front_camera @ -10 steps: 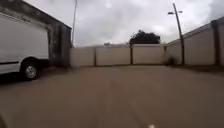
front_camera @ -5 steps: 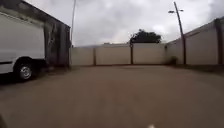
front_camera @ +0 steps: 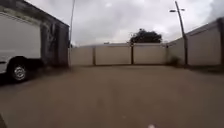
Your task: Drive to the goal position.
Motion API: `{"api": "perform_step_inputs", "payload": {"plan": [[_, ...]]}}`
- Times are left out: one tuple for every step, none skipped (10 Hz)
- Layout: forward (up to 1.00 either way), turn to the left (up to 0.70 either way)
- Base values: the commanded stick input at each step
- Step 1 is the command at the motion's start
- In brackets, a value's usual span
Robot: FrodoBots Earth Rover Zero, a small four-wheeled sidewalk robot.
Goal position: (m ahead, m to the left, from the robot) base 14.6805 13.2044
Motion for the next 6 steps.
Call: {"api": "perform_step_inputs", "payload": {"plan": [[0.5, 0.0], [0.5, 0.0], [0.5, 0.0], [0.5, 0.0], [0.5, 0.0], [0.5, 0.0]]}}
